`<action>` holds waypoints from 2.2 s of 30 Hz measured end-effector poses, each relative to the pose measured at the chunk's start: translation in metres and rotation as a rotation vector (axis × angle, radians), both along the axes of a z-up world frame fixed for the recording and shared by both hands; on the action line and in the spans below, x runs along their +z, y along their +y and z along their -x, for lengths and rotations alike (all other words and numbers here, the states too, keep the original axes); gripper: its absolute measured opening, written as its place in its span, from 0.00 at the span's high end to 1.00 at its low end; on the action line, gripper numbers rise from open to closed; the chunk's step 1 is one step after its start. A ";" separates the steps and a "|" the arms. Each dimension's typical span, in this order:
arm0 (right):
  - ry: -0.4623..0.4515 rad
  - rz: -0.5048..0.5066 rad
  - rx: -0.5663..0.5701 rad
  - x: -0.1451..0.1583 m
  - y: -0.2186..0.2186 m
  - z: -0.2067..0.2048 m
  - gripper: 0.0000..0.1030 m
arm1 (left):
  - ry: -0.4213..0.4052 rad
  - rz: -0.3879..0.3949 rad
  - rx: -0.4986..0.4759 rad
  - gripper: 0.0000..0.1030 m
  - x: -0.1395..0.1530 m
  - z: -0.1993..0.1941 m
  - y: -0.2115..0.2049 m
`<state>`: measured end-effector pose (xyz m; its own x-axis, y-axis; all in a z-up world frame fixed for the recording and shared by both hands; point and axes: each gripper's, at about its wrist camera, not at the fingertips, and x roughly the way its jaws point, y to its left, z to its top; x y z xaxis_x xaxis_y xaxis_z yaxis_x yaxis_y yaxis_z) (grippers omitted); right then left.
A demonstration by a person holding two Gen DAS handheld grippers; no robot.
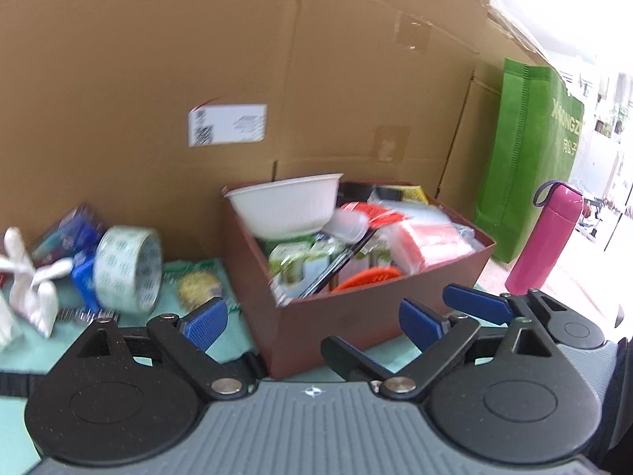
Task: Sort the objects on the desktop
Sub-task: 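Move both tools back from the box toward the clear tape roll, then close the right tool on the clear tape roll and lift it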
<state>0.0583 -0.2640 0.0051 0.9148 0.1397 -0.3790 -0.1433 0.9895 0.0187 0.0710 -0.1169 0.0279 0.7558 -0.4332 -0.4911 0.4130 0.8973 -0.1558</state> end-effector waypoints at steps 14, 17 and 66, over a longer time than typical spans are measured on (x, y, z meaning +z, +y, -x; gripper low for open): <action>0.058 0.002 0.300 -0.017 0.087 -0.004 0.03 | 0.098 0.063 0.238 0.07 -0.026 -0.019 0.100; 0.068 0.008 0.341 -0.020 0.106 -0.012 0.18 | 0.105 0.071 0.257 0.09 -0.026 -0.034 0.114; 0.065 0.294 0.590 -0.015 0.156 0.053 0.75 | 0.205 0.223 0.194 0.50 -0.037 0.024 0.147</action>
<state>0.0049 -0.1084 -0.0103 0.6905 0.4929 -0.5295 -0.6706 0.7106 -0.2131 0.0466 0.0304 -0.0091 0.7298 -0.4049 -0.5508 0.1783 0.8906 -0.4184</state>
